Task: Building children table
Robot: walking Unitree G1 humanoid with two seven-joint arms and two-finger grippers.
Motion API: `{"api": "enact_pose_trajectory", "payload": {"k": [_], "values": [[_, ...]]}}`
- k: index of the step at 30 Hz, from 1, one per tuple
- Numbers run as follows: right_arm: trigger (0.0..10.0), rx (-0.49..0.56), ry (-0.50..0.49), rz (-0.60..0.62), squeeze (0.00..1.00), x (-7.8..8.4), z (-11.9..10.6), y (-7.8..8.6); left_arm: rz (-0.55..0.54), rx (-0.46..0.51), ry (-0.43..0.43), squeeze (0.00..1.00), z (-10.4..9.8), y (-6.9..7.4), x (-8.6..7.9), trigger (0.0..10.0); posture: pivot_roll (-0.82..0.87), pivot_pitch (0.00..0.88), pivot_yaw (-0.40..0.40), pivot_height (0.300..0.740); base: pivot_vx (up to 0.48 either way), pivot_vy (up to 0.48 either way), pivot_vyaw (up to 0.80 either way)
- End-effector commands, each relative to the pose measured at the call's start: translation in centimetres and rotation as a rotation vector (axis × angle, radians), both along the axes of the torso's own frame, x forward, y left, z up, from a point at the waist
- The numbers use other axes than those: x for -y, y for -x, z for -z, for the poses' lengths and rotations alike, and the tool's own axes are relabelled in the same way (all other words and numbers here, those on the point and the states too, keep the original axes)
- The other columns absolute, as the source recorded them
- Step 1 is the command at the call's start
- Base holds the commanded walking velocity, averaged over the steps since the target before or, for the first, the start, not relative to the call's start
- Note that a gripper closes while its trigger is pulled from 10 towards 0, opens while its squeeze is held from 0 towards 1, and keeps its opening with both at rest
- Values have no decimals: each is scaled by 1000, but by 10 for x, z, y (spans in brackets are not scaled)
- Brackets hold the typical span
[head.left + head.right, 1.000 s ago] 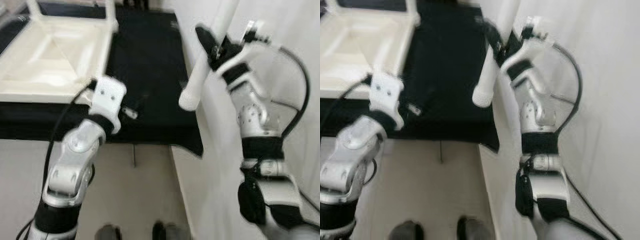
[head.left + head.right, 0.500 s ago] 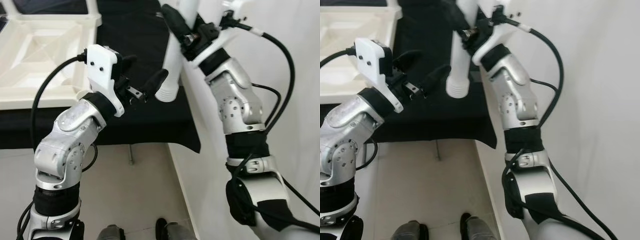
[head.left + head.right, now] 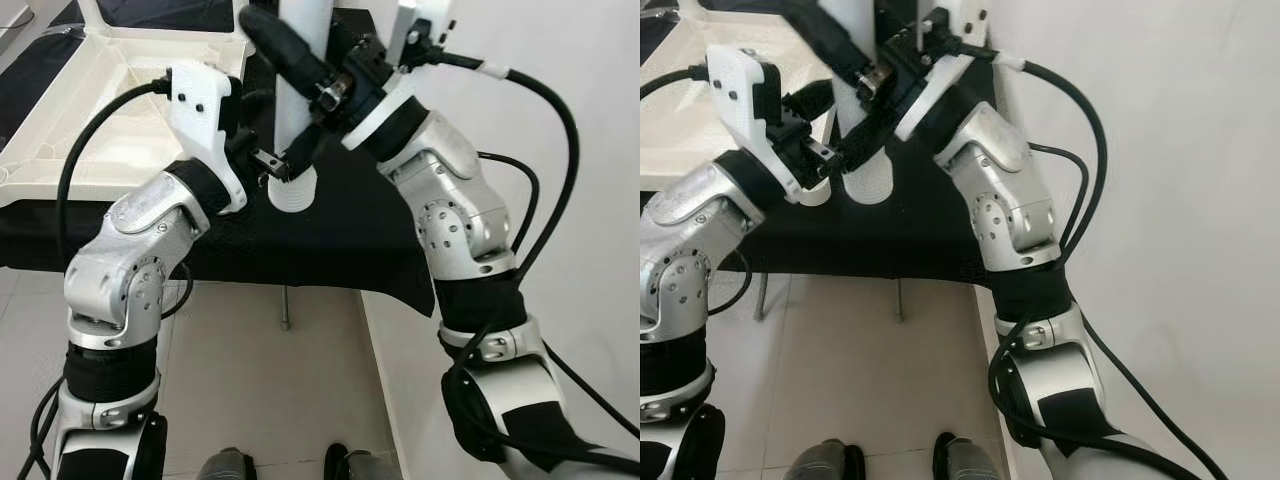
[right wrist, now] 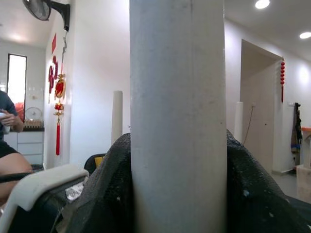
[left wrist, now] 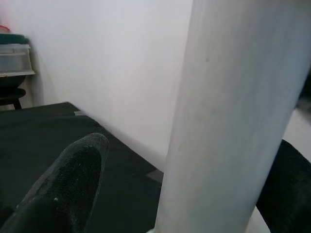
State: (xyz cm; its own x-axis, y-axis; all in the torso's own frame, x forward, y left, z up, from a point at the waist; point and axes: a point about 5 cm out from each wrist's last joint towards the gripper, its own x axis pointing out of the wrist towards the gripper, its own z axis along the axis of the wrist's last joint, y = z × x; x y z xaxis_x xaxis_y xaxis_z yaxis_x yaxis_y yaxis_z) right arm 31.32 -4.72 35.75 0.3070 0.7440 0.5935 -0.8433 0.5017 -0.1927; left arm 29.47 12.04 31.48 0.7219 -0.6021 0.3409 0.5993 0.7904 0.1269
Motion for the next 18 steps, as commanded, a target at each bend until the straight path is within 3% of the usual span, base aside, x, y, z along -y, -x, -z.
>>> {"api": "enact_pose_trajectory", "payload": {"k": [1, 13, 18], "values": [[10000, 13, -16, -15, 0, 2, -3, 5, 3, -15, -30, 0, 3, -2, 3, 10000, 67, 151, -59, 740, 0, 0, 0], [10000, -20, -92, 6, 0, 11, -11, 2, -7, -48, -92, 0, 23, -5, 9, 10000, 63, 151, -59, 740, 0, 0, 0], [10000, -29, -118, -17, 0, 11, -14, 5, -31, -8, -134, 0, 25, -6, 12, 10000, 62, 152, -58, 740, 0, 0, 0]]}}
